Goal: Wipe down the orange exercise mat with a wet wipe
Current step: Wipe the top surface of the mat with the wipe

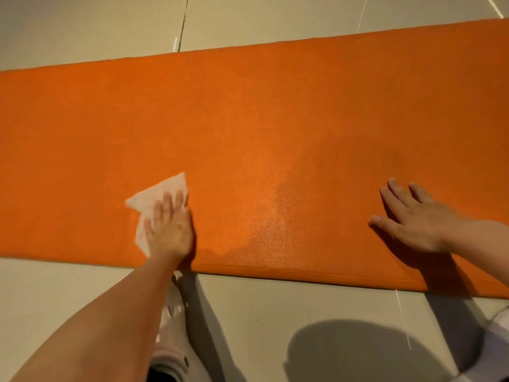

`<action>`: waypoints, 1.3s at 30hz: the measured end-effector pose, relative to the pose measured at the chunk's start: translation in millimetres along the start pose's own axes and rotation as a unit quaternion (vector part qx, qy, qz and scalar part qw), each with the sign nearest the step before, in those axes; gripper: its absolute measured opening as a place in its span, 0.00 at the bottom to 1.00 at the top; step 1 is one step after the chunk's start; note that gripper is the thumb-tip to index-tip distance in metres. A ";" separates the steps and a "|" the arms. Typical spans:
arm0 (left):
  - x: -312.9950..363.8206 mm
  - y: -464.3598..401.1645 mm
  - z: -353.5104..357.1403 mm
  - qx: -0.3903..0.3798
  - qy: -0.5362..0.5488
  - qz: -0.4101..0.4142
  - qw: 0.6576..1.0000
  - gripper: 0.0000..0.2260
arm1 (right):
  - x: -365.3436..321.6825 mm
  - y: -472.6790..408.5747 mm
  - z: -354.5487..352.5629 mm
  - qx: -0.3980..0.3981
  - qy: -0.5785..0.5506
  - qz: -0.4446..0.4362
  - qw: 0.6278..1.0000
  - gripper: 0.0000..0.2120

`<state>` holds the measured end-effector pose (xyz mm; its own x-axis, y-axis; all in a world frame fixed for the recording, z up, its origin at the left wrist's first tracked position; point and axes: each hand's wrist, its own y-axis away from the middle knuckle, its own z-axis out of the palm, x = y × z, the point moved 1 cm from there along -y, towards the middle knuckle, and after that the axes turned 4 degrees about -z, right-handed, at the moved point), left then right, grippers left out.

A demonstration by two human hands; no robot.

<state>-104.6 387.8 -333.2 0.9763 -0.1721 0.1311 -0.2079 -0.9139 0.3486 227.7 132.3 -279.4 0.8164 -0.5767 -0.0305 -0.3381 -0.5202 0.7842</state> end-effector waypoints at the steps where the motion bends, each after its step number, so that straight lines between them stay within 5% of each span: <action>1: -8.7 3.0 0.6 0.005 0.012 -0.024 1.000 0.23 | -0.2 -0.1 0.1 0.000 0.001 0.001 1.000 0.40; 6: 36.9 21.3 19.8 0.016 0.052 -0.056 0.997 0.23 | -2.8 -2.8 0.0 0.000 0.022 0.008 1.000 0.41; 9: 79.9 51.7 39.1 0.003 0.032 0.042 0.999 0.25 | -4.1 -4.4 1.2 -0.003 0.026 0.013 1.000 0.42; 13: 149.8 123.5 69.8 -0.039 0.007 0.216 0.976 0.39 | -3.7 -6.5 1.3 -0.003 0.020 0.014 1.000 0.42; 16: 184.9 177.0 98.2 -0.097 0.064 0.315 0.942 0.30 | -3.5 -9.5 2.9 0.008 0.027 0.021 0.999 0.43; 20: 184.2 177.8 112.6 -0.023 0.053 0.289 0.956 0.23 | -1.0 -9.8 2.8 0.017 0.006 0.011 1.000 0.43; 24: 133.8 133.4 94.7 0.054 0.026 0.199 0.978 0.28 | 12.2 -6.5 3.0 0.038 -0.043 -0.018 0.998 0.40; 28: 85.6 100.4 68.6 0.049 0.052 0.070 0.995 0.27 | 23.4 1.2 10.7 0.051 -0.047 -0.051 0.996 0.34; 31: 110.7 120.3 76.8 0.055 0.072 0.034 0.995 0.29 | 30.5 9.2 16.4 0.055 -0.066 -0.077 0.993 0.30; 34: 153.5 160.7 105.7 0.062 0.058 0.116 0.990 0.27 | 40.3 15.8 23.4 0.062 -0.088 -0.101 0.989 0.27; 39: 230.5 215.3 116.9 -0.049 0.046 0.268 0.961 0.31 | 58.0 23.5 23.4 0.083 -0.171 -0.111 0.975 0.25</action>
<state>82.6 108.4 -336.4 0.7192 -0.5707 0.3964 -0.6882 -0.6636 0.2932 256.1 71.9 -277.2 0.6833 -0.5998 -0.4164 -0.2648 -0.7350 0.6242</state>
